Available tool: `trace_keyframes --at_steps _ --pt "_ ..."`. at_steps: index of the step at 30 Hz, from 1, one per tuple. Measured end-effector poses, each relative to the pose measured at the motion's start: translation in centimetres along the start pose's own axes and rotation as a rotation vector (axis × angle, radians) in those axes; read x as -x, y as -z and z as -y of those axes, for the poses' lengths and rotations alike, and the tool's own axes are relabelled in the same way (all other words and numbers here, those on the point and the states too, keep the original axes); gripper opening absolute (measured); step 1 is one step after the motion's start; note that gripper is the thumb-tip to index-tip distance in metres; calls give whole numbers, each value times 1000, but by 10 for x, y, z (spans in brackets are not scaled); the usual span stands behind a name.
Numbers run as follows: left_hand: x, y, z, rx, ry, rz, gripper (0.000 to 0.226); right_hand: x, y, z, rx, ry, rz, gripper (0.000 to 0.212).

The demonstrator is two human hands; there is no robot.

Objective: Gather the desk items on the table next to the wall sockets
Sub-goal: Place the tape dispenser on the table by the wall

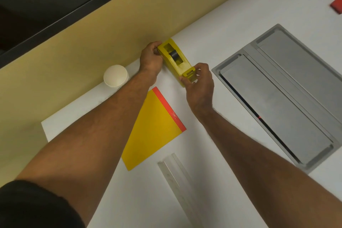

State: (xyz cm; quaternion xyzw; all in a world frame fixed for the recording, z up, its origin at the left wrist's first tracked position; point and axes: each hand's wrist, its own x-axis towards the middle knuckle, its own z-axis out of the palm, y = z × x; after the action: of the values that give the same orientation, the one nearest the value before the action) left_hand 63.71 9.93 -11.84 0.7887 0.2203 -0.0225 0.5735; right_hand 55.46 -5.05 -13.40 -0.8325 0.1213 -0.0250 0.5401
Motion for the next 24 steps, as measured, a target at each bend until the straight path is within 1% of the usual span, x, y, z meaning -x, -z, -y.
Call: trace_keyframes --at_steps 10,15,17,19,21,24 --pt "2 -3 6 13 8 -16 43 1 -3 -8 72 46 19 52" --pt "11 -5 4 -5 43 -21 46 5 0 -3 61 11 54 55" --pt "25 -7 3 -51 27 -43 53 10 5 -1 14 -24 63 66" --pt "50 -8 5 -90 -15 -102 58 22 14 -2 -43 -51 60 74" --pt "82 -9 12 -105 -72 -127 55 39 27 -8 -35 -51 54 72" --pt "135 -4 32 -98 -143 -107 46 72 47 -21 1 -30 57 62"
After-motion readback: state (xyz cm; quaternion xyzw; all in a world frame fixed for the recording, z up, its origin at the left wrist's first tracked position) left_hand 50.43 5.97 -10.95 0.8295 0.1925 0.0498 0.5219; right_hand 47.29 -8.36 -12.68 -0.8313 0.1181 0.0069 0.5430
